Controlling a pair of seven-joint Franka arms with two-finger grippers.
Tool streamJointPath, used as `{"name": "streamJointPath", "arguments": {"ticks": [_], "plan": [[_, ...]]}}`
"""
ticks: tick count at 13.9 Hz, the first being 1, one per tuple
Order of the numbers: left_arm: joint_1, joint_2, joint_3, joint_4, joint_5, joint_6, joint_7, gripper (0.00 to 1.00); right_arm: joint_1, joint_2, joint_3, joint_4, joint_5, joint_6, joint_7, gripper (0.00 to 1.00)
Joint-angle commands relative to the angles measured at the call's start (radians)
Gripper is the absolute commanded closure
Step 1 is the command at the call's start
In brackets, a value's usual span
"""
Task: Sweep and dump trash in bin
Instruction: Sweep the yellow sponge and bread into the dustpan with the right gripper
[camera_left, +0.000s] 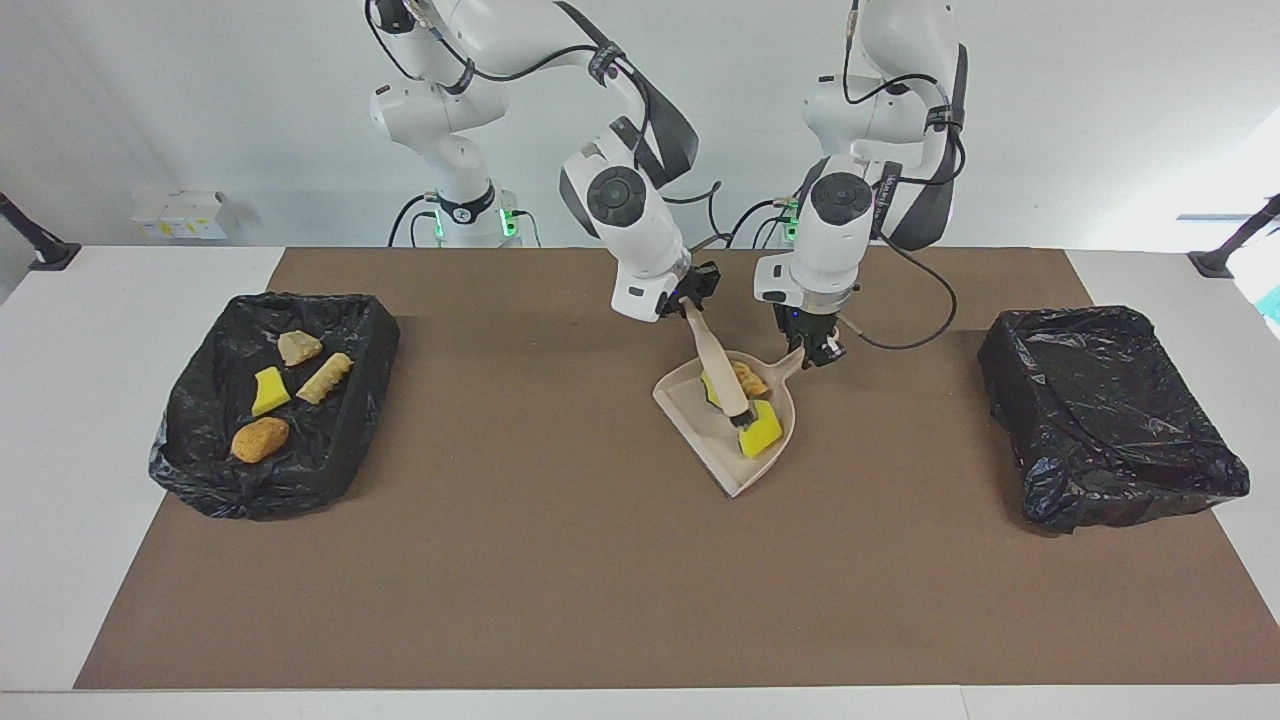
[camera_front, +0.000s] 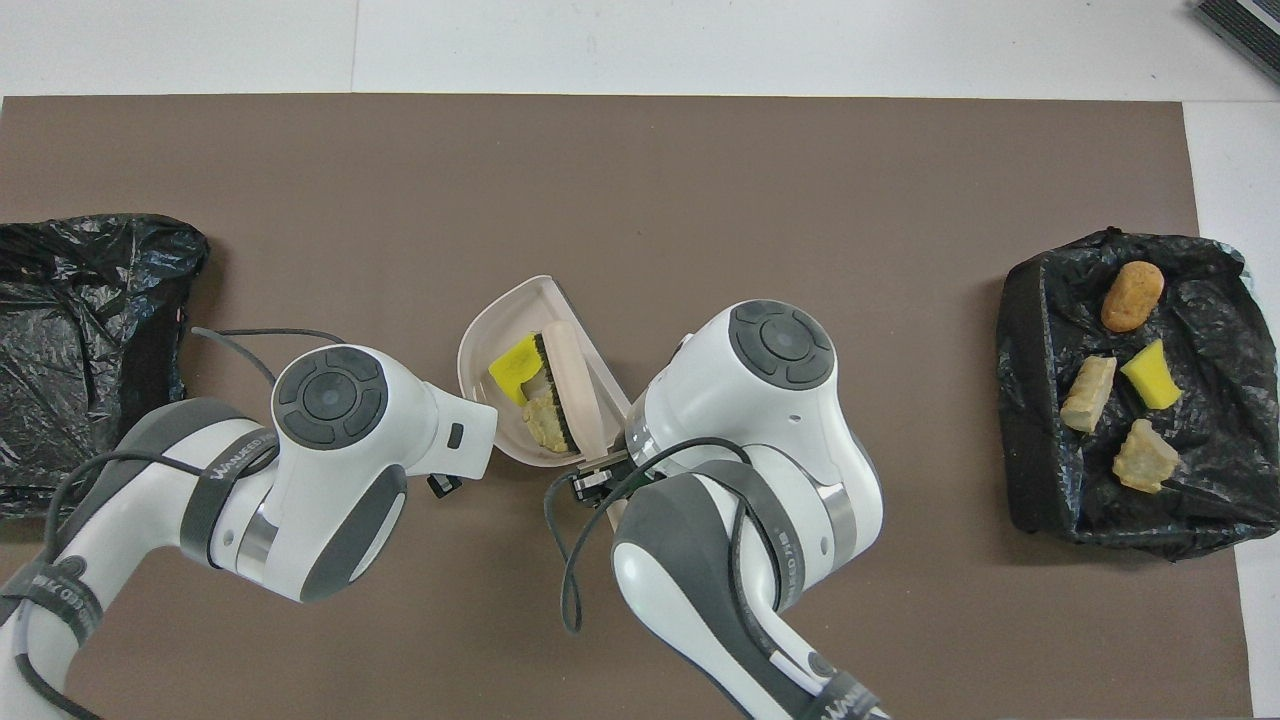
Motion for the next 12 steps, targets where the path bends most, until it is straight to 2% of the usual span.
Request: {"name": "streamJointPath", "arguments": {"ticks": [1,3,9,12], "plan": [[-0.02,-0.011,0.01,-0.011,-0.013,-0.004,-0.017,1.0,-0.01,-0.035,0.007,-0.037,0.026,-0.011,-0.035,1.0],[-0.02,-0.01,0.01,-0.01,-0.013,-0.003,-0.029,1.0,-0.016,-0.051,0.007,-0.065,0.018,-0.021,-0.03,1.0],[-0.012,-0.01,0.013,-0.01,-0.013,-0.006,-0.029,1.0,-0.074,-0.086,0.001,0.009,0.014,-0.142,0.028,1.0],[-0.002,-0.005,0.016,0.004,-0.013,-0.019,-0.027,1.0,-0.099,-0.119,0.0,-0.003,-0.029,-0.202,0.08,1.0]]}}
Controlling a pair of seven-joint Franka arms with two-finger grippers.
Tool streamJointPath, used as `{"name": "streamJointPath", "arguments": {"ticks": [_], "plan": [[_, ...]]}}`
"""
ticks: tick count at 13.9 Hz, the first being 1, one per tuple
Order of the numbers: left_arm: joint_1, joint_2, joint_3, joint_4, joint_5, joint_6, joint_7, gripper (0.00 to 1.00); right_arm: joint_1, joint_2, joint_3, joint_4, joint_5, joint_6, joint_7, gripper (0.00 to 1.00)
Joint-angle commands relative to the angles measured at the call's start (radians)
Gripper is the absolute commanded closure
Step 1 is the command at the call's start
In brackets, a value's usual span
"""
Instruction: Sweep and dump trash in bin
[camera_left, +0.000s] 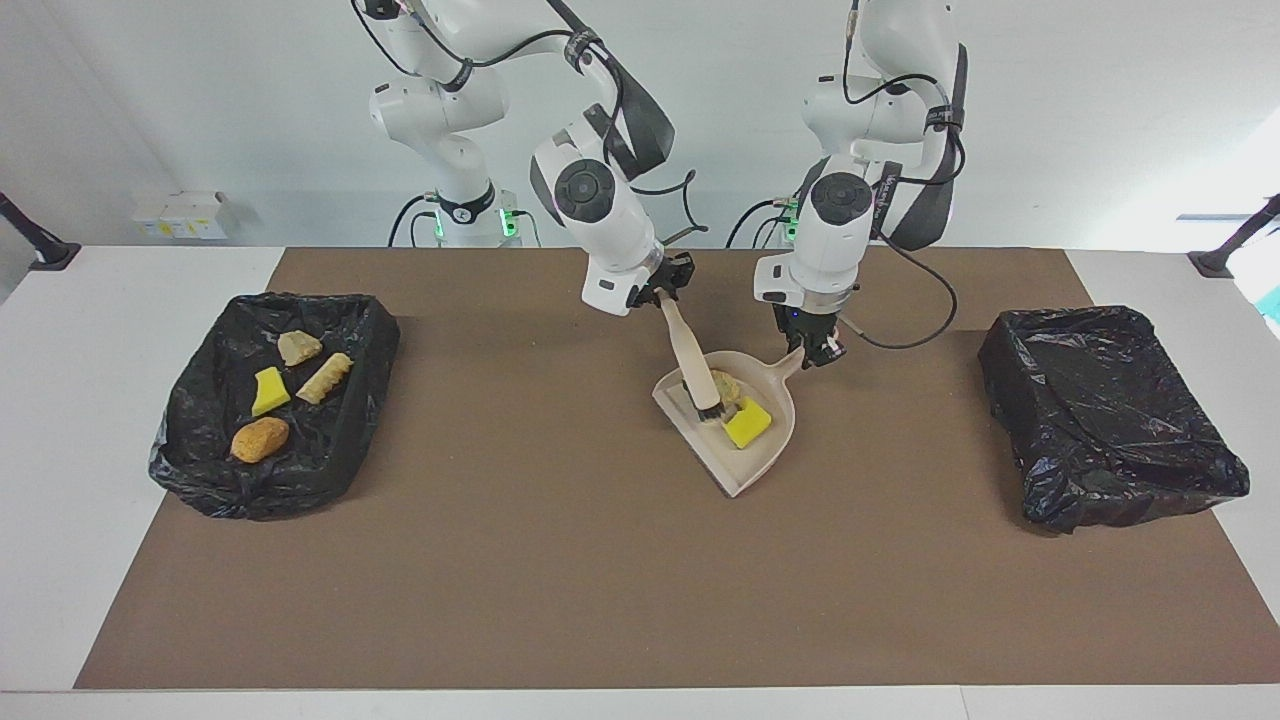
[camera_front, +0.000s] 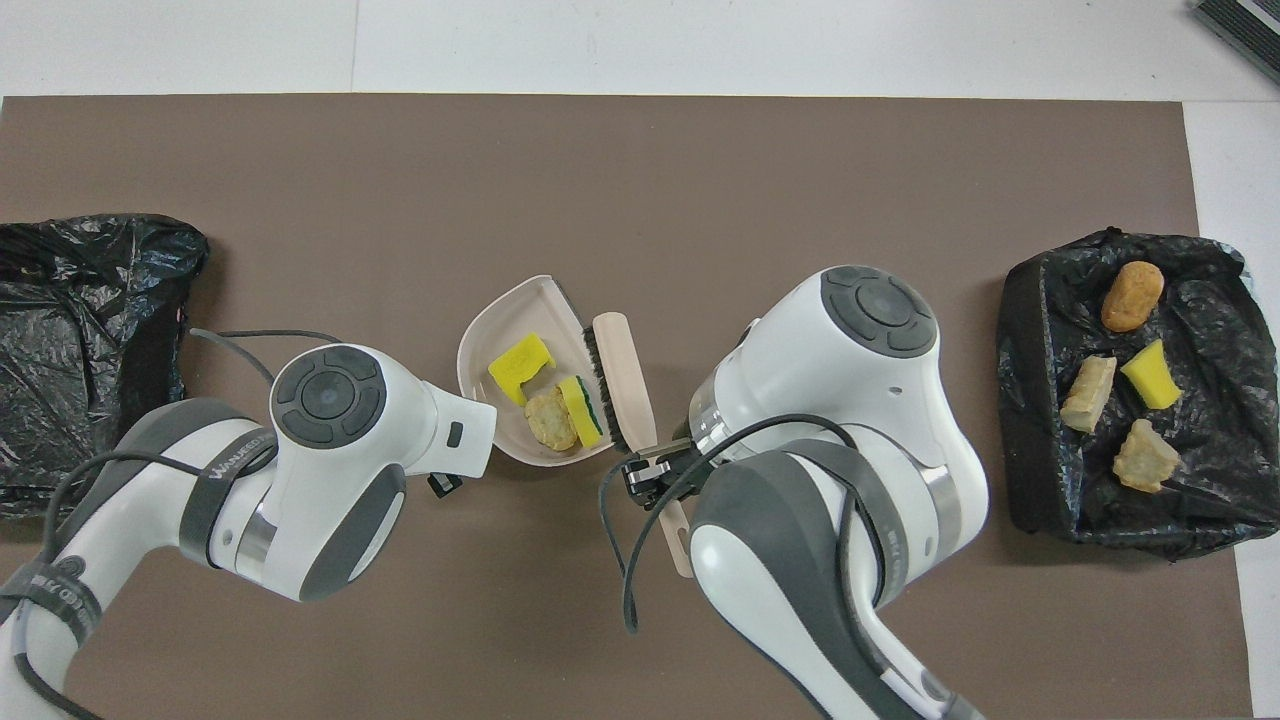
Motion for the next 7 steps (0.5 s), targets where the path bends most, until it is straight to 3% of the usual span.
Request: {"name": "streamJointPath", "arguments": {"ticks": [1,4,7], "plan": [[0.003,-0.005,0.015,0.013,-0.007,-0.02,-0.017,1.0,-0.004,-0.044,0.008,-0.024,-0.098,-0.041,0.136,1.0],[0.061,-0.037,0.016,0.028,-0.007,-0.037,-0.019,1.0,0.024,-0.09,0.013,-0.087,-0.183,-0.027,0.283,1.0],[0.161,-0.112,0.027,0.068,-0.007,-0.15,0.001,1.0,0.071,-0.211,0.015,-0.278,-0.183,0.071,0.315,1.0]]}}
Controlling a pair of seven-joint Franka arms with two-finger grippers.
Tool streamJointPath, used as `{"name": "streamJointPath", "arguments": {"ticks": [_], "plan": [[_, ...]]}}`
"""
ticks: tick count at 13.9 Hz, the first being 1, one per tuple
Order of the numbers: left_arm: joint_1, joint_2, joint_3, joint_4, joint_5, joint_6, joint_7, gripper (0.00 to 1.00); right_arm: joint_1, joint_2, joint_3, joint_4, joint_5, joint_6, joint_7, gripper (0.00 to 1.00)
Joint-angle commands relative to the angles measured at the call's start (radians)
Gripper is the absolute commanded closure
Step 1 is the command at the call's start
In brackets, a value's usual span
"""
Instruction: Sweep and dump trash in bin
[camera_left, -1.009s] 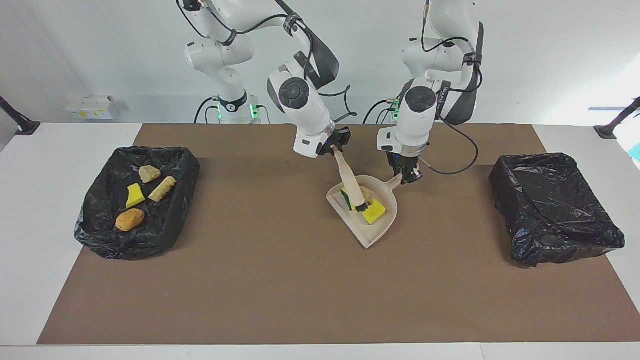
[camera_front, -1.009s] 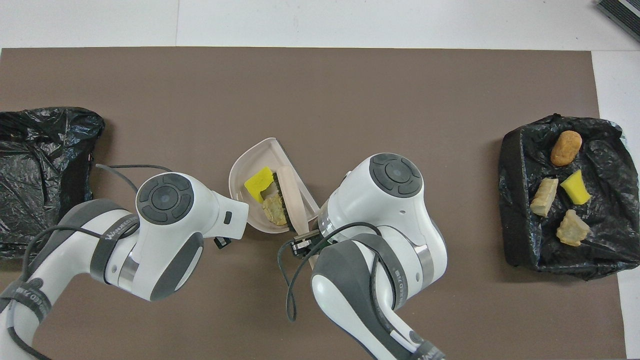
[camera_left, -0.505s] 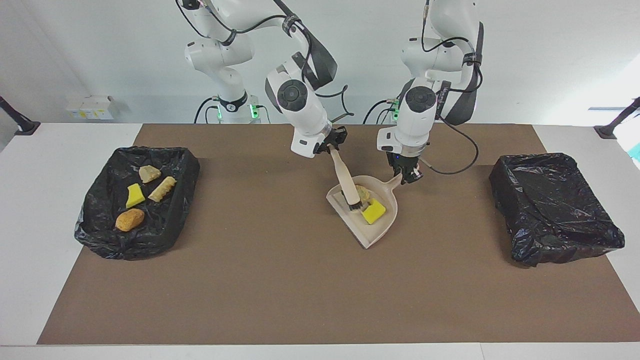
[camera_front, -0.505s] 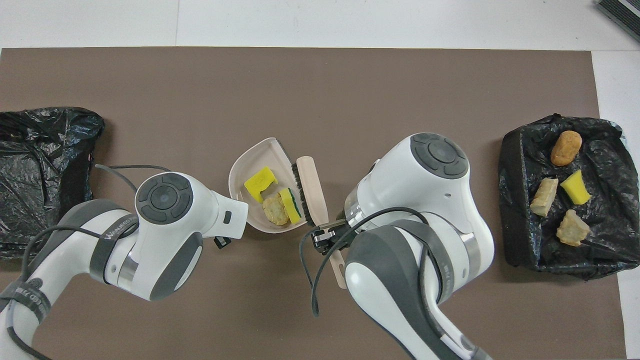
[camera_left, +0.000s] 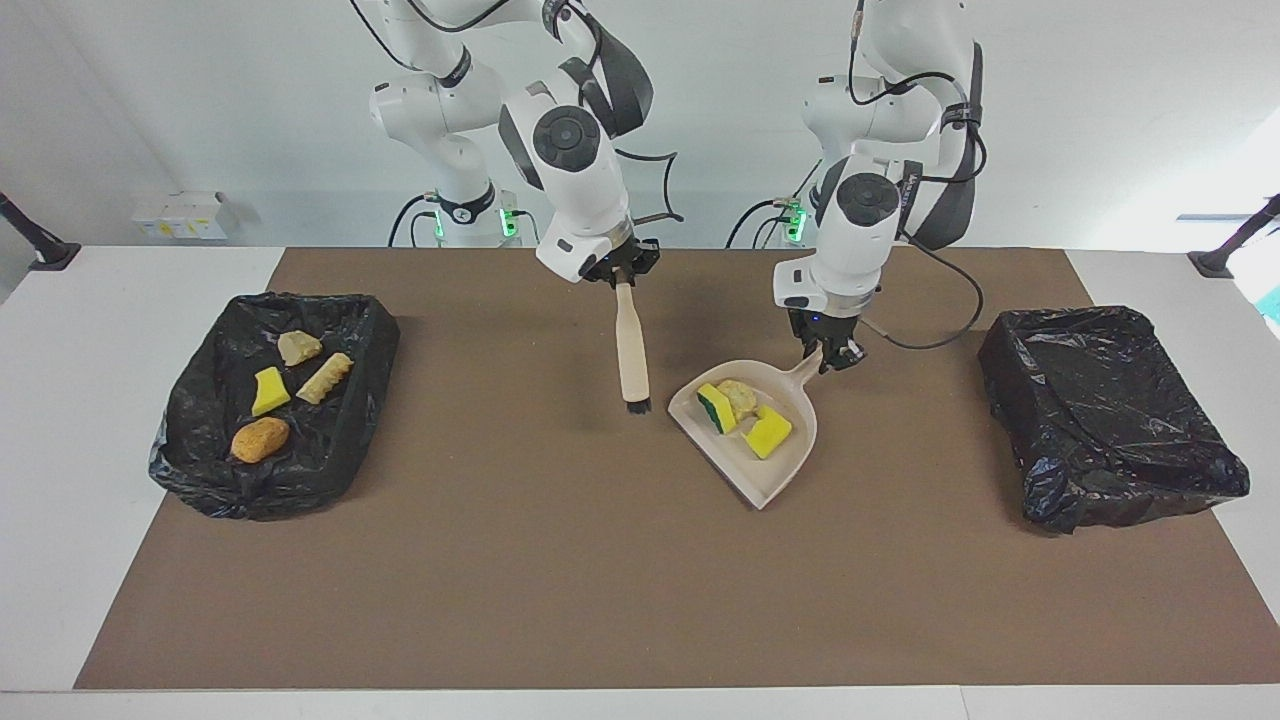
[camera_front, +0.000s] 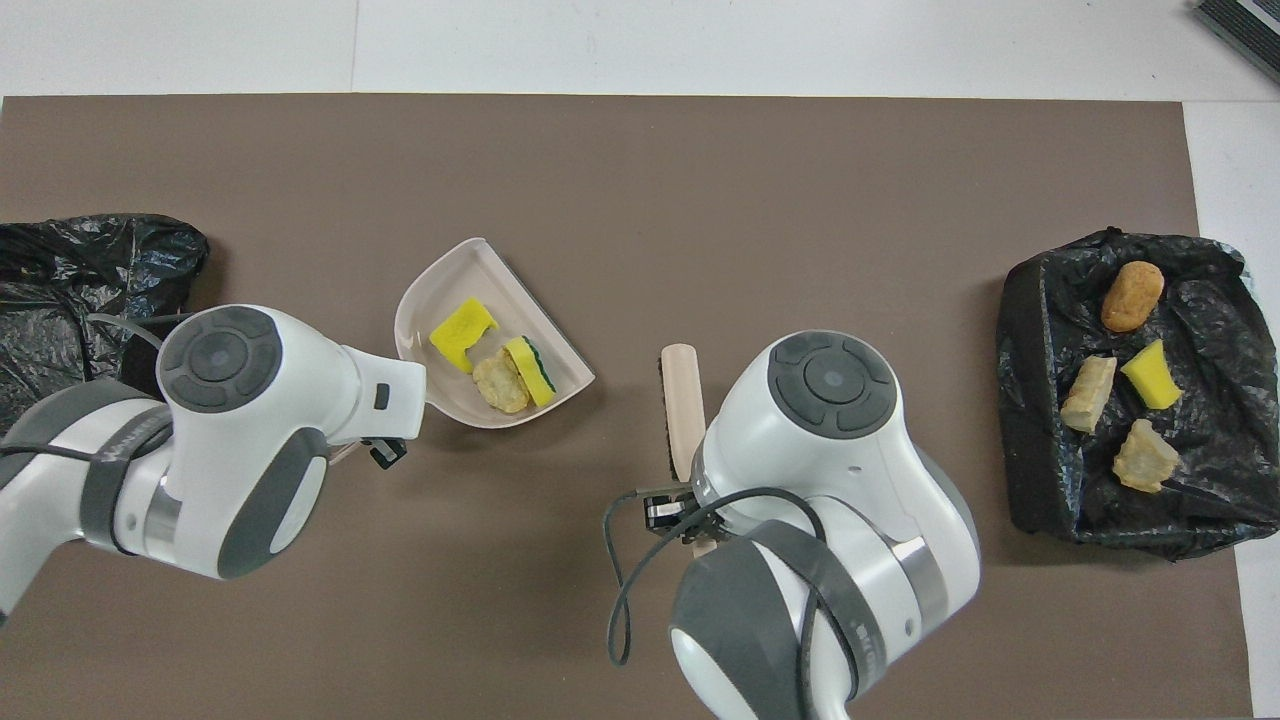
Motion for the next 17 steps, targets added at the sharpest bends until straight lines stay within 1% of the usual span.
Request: {"name": "streamJointPath", "arguments": {"ticks": [1,2,4,7,9,11,12,13,14,15,17], "plan": [[0.097,-0.081,0.002,0.041,-0.006,-0.14,0.027,1.0,0.046,-0.14,0.006,-0.196,-0.014,0.093,0.053,1.0],[0.131,-0.088,0.002,0.067,-0.006,-0.183,0.074,1.0,0.086,-0.142,0.006,-0.217,-0.014,0.106,0.092,1.0],[0.198,-0.106,0.006,0.112,-0.006,-0.224,0.128,1.0,0.178,-0.128,0.006,-0.247,-0.014,0.19,0.196,1.0],[0.301,-0.123,0.011,0.164,-0.006,-0.283,0.13,1.0,0.268,-0.074,0.005,-0.268,-0.014,0.312,0.227,1.0],[0.367,-0.124,0.014,0.198,-0.008,-0.29,0.175,1.0,0.319,-0.025,0.005,-0.27,-0.042,0.321,0.265,1.0],[0.468,-0.124,0.028,0.239,-0.026,-0.293,0.231,1.0,0.345,-0.019,0.005,-0.299,-0.068,0.329,0.305,1.0],[0.535,-0.123,0.034,0.25,-0.037,-0.294,0.26,1.0,0.345,-0.02,0.005,-0.302,-0.072,0.333,0.32,1.0],[0.577,-0.124,0.037,0.25,-0.037,-0.292,0.309,1.0,0.344,-0.014,0.005,-0.296,-0.072,0.333,0.321,0.82],[0.619,-0.123,0.057,0.255,-0.037,-0.29,0.356,1.0,0.344,-0.008,0.003,-0.285,-0.079,0.327,0.322,0.01],[0.651,-0.123,0.08,0.27,-0.037,-0.287,0.401,1.0,0.336,-0.01,0.002,-0.262,-0.086,0.312,0.319,0.0],[0.671,-0.111,0.132,0.281,0.004,-0.268,0.487,1.0,0.306,-0.014,-0.001,-0.213,-0.088,0.251,0.307,0.0]]}}
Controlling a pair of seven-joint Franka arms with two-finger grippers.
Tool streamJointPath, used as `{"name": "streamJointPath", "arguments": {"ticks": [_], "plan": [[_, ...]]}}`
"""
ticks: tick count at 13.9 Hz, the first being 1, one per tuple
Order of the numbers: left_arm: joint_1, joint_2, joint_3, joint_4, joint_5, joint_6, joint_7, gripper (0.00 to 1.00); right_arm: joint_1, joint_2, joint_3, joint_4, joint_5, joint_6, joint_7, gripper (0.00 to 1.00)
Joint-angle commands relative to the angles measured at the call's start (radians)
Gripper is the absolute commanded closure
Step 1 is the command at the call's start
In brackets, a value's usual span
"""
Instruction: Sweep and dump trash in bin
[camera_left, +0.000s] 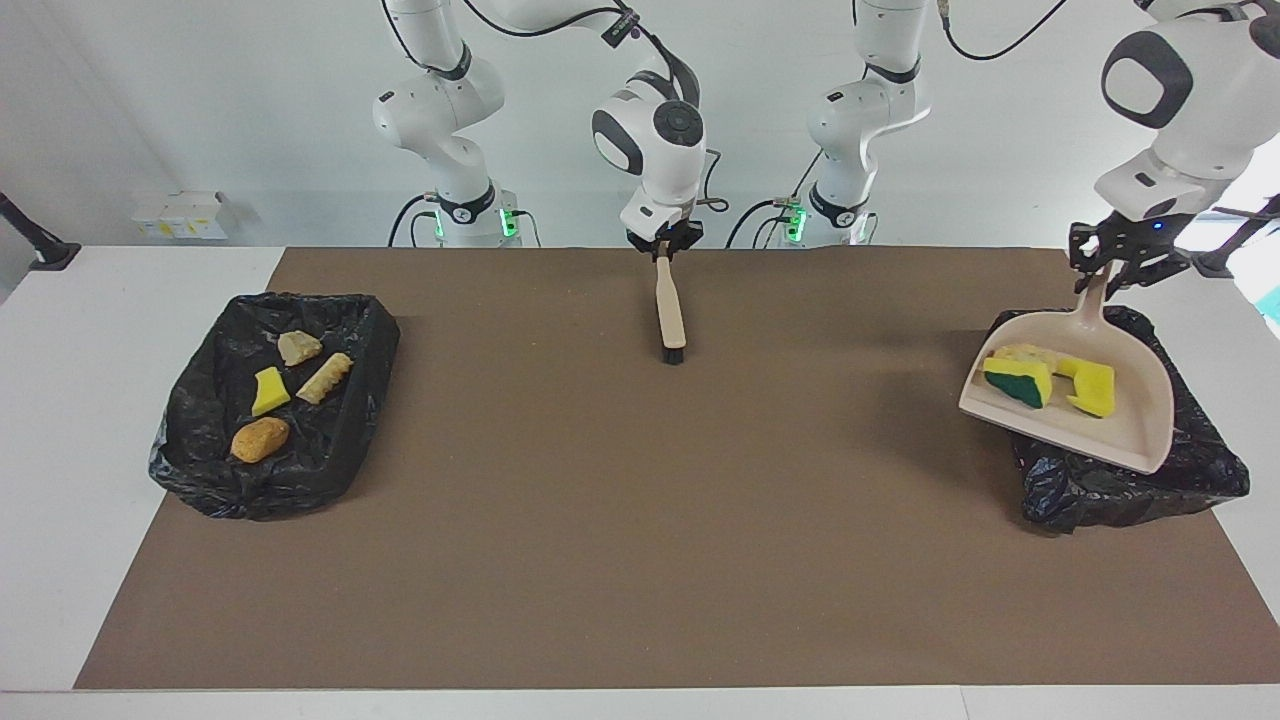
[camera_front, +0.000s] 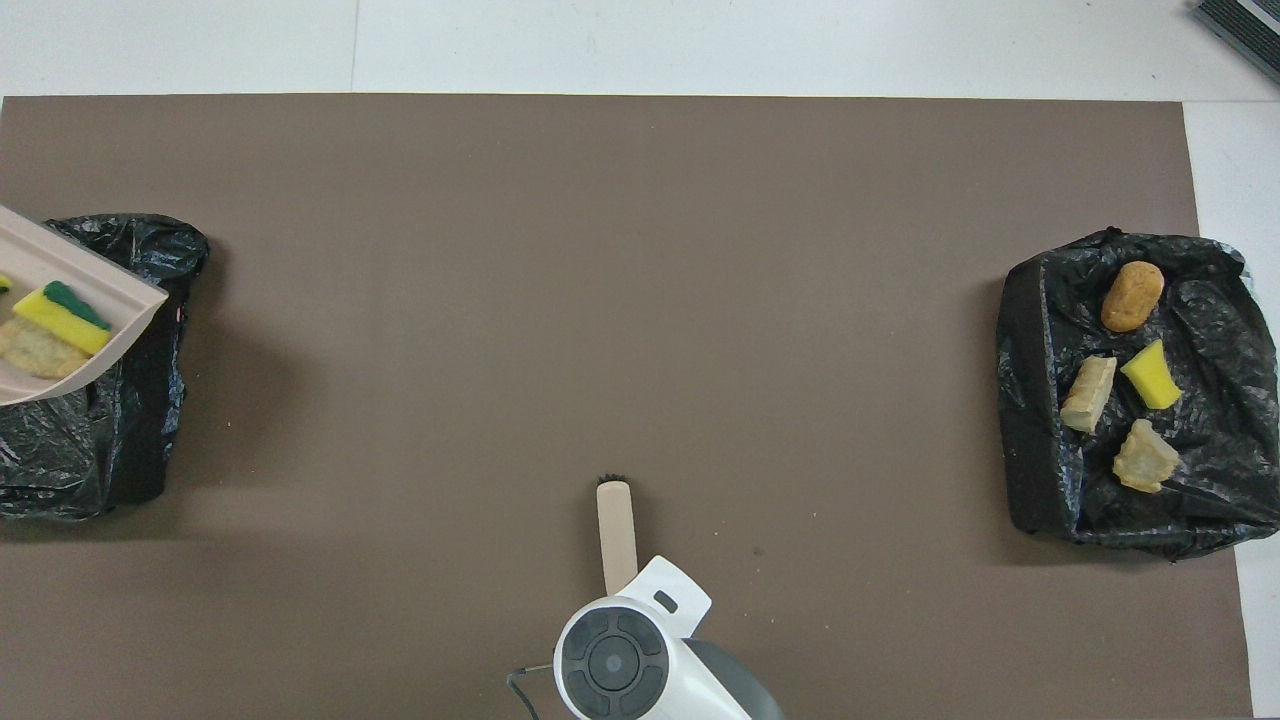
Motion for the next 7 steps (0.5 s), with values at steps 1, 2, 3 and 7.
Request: {"name": "streamJointPath", "arguments": {"ticks": [1,2,3,7], "plan": [[0.018,0.013,0.043,0.031,0.091,0.022,0.116,1.0,-0.046,-0.006,0.0,0.08,-0.03,-0.087,0.007,0.0],[0.017,0.017,0.045,0.032,0.181,0.046,0.137,1.0,-0.065,-0.006,0.0,0.114,-0.032,-0.124,0.0,0.0],[0.015,0.028,0.045,0.032,0.25,0.064,0.129,1.0,-0.088,-0.006,0.0,0.154,-0.046,-0.167,-0.022,0.0],[-0.001,0.059,0.045,0.044,0.478,0.15,0.137,1.0,-0.197,-0.006,0.0,0.305,-0.082,-0.346,-0.166,0.0]]}}
